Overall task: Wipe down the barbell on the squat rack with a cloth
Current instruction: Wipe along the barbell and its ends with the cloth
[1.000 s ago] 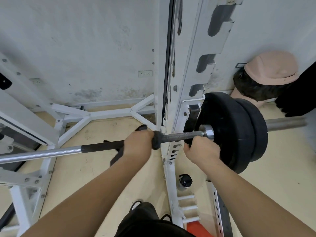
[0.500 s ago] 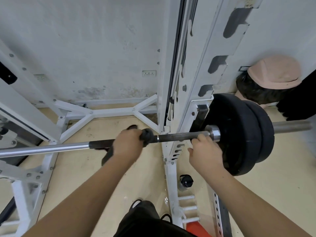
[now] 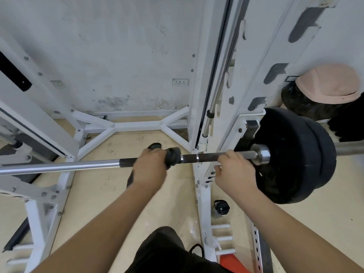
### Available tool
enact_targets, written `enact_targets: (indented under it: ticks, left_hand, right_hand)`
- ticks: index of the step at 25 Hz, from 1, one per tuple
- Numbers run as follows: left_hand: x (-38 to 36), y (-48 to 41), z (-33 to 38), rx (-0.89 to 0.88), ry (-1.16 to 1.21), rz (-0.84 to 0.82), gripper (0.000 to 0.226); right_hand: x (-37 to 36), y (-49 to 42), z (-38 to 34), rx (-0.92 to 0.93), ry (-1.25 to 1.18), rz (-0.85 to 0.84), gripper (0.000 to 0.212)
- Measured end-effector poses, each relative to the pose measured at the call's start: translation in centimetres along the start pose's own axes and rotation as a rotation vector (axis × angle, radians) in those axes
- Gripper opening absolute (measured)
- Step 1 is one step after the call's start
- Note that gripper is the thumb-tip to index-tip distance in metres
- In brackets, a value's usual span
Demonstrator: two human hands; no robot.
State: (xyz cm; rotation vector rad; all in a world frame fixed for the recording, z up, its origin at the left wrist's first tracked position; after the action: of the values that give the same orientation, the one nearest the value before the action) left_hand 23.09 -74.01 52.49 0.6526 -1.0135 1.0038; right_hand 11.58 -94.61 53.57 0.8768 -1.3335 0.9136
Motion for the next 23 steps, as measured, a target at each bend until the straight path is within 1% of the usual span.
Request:
enact_targets:
  ticks: [1,3,4,6,8,10,11,12,13,14,16,17,18,20,21,23]
  left_hand:
    - [-0.9,-0.3,1.0,-0.016,0.008,-0.026,0.022]
    - [-2.3,0.0,1.8,-0.164,0.022,-0.063,0.029]
    - [-2.2,0.1,0.5,-0.243,0.004,-0.072,0.03]
    - [-0.5,0.4,-3.8,-0.308,-0.01,-0.064,0.027]
    - [2.1,1.0,-8.4,-0.233,-0.039,-0.038,0.023]
    - [3.8,0.6,-11.6,-0.116,-0.036,-0.017,0.023]
    - [3.8,0.2,-11.7,-0.064,-0.04,-0.024,0.017]
    - [3.4,-0.1,-11.0,-0.051,-0.037,-0.057,0.014]
    - [2.6,0.0,-9.8,-0.065,-0.02,-0.101,0.018]
    - [1.6,0.3,-8.5,-0.116,0.001,-0.14,0.022]
    - [2.1,0.3,-7.5,-0.252,0.006,-0.155,0.019]
    - [3.3,-0.1,-8.5,-0.259,0.001,-0.166,0.015]
    - [4.1,-0.5,-10.2,-0.221,-0.004,-0.179,0.013]
    - [5.5,-1.2,-13.7,-0.101,-0.099,-0.158,0.019]
    - [5.7,-1.3,-14.0,-0.075,-0.124,-0.141,0.021]
    - [5.1,-1.4,-11.3,-0.101,-0.051,-0.177,0.019]
  right_hand:
    - [0.1,-0.1,-1.6,0.022,-0.084,0.006,0.021]
    - [-0.4,-0.5,-4.4,0.01,-0.235,-0.053,0.017]
    - [-0.8,-0.7,-5.8,-0.013,-0.301,-0.095,0.017]
    - [-1.2,-0.7,-8.0,-0.066,-0.402,-0.135,0.013]
    - [-1.2,-0.4,-9.8,-0.08,-0.443,-0.068,0.012]
    - [-1.2,-0.3,-11.7,-0.047,-0.399,0.041,0.02]
    - [-1.3,-0.3,-12.4,-0.021,-0.36,0.087,0.024]
    - [-1.5,-0.3,-13.0,0.006,-0.317,0.125,0.028]
    - [-1.6,-0.2,-13.6,0.026,-0.276,0.152,0.031]
    - [-1.7,0.0,-14.1,0.037,-0.239,0.163,0.033]
    - [-1.6,0.3,-14.9,0.04,-0.165,0.166,0.035]
    - [-1.6,0.5,-15.1,0.039,-0.133,0.163,0.036]
    - [-1.6,0.7,-15.2,0.042,-0.114,0.16,0.036]
    - [-1.7,0.9,-15.4,0.046,-0.108,0.155,0.039]
    - [-1.7,0.9,-15.4,0.042,-0.121,0.152,0.04]
    - [-1.7,1.0,-15.4,0.035,-0.164,0.147,0.043]
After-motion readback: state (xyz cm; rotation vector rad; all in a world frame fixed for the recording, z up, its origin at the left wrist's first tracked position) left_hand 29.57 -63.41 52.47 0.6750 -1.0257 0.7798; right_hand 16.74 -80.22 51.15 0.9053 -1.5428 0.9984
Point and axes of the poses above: each hand's wrist, its own y-axis away from the middle knuckle, its own x-axis out of the back of the hand, z = x × y, the point moved 6 cm from there along -y, towards the middle knuckle, and after that the axes turned 6 degrees about y, right-handed, at the moved point
